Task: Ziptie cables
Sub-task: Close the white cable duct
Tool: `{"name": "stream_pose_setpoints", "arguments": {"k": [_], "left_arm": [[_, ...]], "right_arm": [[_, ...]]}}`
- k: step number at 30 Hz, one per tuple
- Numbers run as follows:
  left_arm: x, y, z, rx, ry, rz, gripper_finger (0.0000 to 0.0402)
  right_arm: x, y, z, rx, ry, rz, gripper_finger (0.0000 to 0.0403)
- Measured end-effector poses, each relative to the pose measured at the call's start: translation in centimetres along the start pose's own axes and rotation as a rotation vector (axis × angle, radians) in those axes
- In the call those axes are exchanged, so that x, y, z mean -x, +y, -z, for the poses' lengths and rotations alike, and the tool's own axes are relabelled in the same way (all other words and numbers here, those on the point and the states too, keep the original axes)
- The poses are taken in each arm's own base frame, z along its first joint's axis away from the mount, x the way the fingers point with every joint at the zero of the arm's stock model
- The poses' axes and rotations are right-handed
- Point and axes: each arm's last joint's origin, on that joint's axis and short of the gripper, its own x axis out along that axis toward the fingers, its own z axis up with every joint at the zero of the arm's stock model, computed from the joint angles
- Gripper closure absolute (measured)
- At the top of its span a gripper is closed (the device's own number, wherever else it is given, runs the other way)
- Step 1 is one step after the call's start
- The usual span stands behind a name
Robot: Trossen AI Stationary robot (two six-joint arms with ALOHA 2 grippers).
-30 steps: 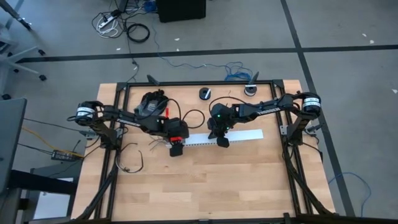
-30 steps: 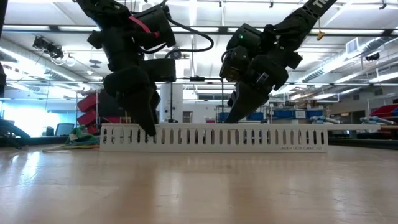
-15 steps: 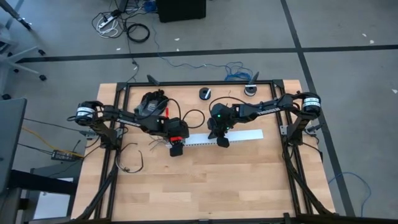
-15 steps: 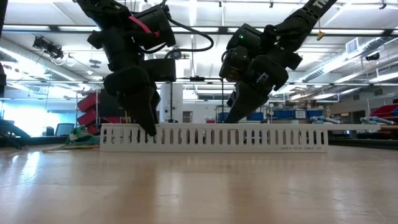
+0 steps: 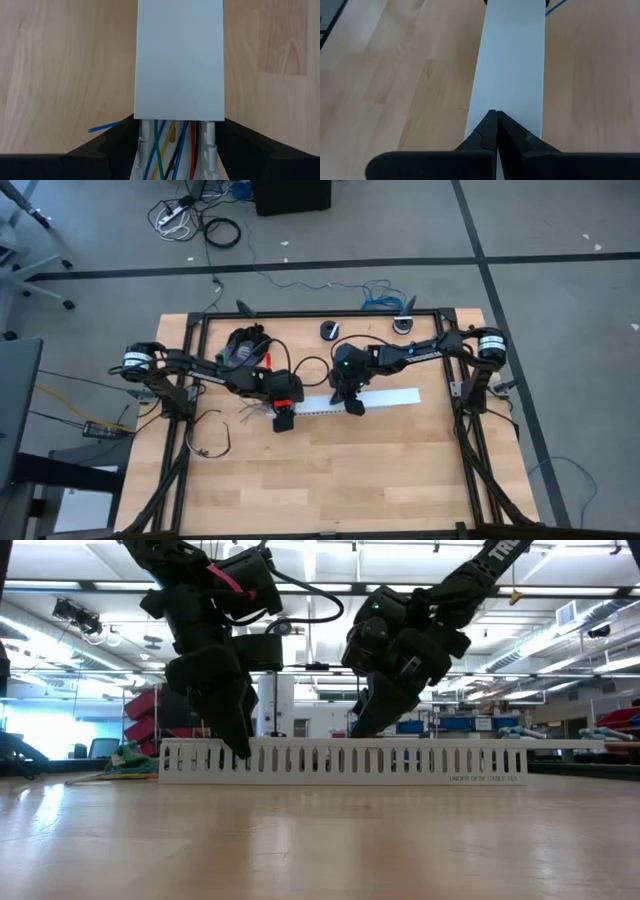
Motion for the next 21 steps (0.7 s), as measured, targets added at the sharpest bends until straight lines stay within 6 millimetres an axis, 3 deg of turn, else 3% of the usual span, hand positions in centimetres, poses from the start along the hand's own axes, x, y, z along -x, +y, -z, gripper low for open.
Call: {"name": "stream_pose_setpoints", "arguments": {"k": [12, 21], "left_arm": [[0.1, 0.0, 0.1, -0.048, 0.030, 0.017, 0.0139], [1.8, -0.1, -1.7, -0.079, 0.072, 0.012, 0.0117]], "right_arm": [[-0.4, -0.2, -0.2, 0.003, 0.026, 0.007, 0.0403], [-0.4, -0.2, -0.1, -0.009, 0.039, 0.012, 0.0403]]}}
